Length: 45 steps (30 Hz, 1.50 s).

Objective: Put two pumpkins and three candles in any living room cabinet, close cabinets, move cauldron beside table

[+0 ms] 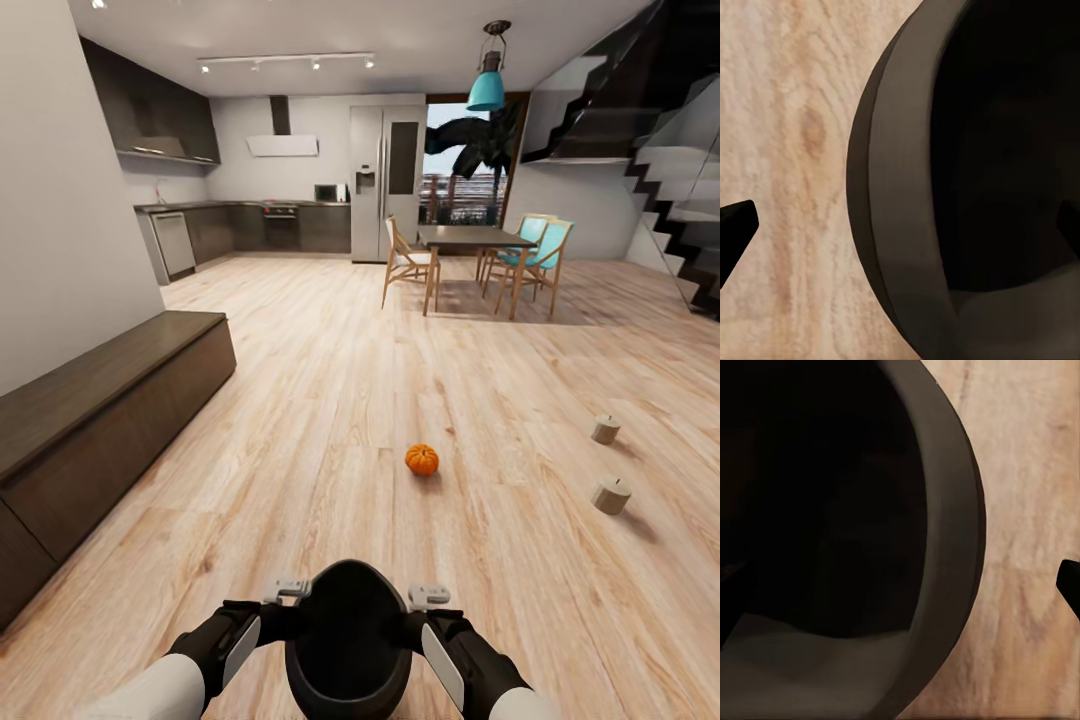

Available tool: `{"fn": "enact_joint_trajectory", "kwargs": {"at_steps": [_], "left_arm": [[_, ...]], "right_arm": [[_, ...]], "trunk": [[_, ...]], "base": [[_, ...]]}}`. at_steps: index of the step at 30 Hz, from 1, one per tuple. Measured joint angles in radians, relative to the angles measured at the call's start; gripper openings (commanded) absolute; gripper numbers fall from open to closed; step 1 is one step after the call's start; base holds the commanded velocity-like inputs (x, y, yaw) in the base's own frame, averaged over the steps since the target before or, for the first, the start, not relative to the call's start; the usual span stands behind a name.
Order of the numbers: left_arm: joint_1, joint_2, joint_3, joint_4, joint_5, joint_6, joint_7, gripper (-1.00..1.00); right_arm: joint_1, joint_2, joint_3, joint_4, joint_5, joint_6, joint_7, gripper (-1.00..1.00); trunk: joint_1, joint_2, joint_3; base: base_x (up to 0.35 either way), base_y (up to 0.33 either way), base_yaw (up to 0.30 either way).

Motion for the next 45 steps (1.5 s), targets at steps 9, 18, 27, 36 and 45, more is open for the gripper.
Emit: {"fn": "enact_joint_trajectory", "kwargs": {"at_steps": [9, 18, 27, 36, 45], "left_arm": [[0.000, -0.001, 0.000, 0.003, 0.000, -0.024, 0.000, 1.00], [0.000, -0.001, 0.000, 0.004, 0.000, -0.028, 0.000, 1.00], [0.000, -0.002, 0.000, 0.004, 0.000, -0.028, 0.000, 1.00], [0.000, -0.002, 0.000, 0.004, 0.000, -0.028, 0.000, 1.00], [0.000, -0.002, 0.000, 0.004, 0.000, -0.028, -0.001, 1.00]], "right_arm": [[0.000, 0.000, 0.000, 0.004, 0.000, 0.000, 0.000, 1.00], [0.000, 0.000, 0.000, 0.006, 0.000, 0.000, 0.000, 1.00], [0.000, 0.000, 0.000, 0.008, 0.000, 0.000, 0.000, 1.00], [0.000, 0.000, 0.000, 0.007, 0.000, 0.000, 0.000, 1.00], [-0.021, 0.000, 0.000, -0.004, 0.001, -0.001, -0.004, 1.00]], "trunk": [[0.000, 0.000, -0.004], [0.003, -0.002, -0.027], [0.005, -0.003, -0.047], [0.005, -0.003, -0.047], [0.005, -0.003, -0.047]], "base": [[0.000, 0.000, 0.000], [0.000, 0.000, 0.000], [0.000, 0.000, 0.000], [0.000, 0.000, 0.000], [0.000, 0.000, 0.000]]}}
